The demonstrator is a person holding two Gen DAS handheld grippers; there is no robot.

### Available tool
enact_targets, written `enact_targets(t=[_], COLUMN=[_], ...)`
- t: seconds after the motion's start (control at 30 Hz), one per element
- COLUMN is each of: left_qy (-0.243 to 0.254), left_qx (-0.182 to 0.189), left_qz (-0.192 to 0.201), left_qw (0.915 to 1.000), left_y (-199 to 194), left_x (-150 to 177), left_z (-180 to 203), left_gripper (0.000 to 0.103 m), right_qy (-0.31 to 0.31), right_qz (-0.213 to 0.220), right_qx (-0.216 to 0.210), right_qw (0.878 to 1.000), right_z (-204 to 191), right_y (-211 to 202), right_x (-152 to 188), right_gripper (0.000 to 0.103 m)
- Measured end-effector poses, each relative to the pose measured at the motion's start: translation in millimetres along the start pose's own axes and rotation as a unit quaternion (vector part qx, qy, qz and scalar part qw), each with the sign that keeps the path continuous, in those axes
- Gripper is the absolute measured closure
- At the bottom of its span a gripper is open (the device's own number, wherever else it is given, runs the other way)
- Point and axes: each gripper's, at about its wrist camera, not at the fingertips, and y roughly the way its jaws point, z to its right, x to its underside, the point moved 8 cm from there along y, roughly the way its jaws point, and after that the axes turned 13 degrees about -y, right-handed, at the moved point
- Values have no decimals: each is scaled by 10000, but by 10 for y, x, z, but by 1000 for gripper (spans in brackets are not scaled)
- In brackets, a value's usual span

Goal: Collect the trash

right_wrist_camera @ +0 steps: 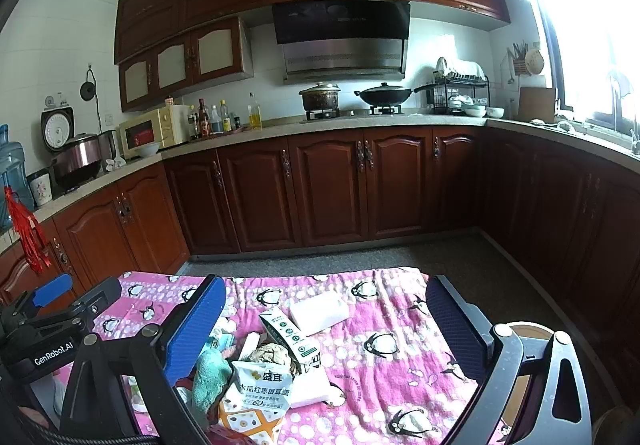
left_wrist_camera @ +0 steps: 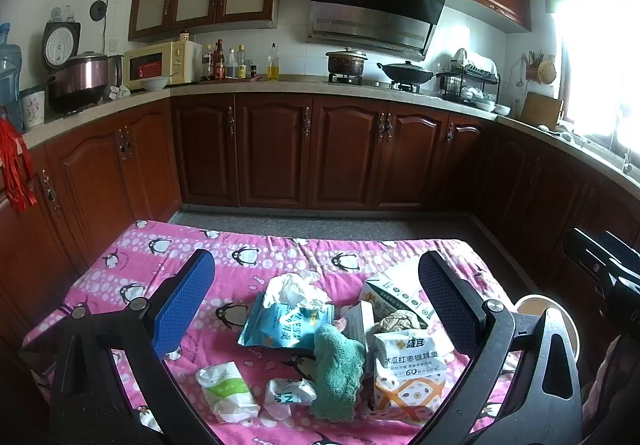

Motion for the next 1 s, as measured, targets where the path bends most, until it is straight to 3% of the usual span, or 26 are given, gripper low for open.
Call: enact_targets(t=[1.0], left_qy=[7], left_qx=[-53], left_qz=[-55], left_qw=[10000], left_y=[61], left_x=[128], left_z=[-44], left_gripper=[1], right_qy=[-13], right_qz=[-36], right_qx=[20], right_qw=[10000], right_z=[20], right_y=[8], right_x=[15], right_gripper=[4])
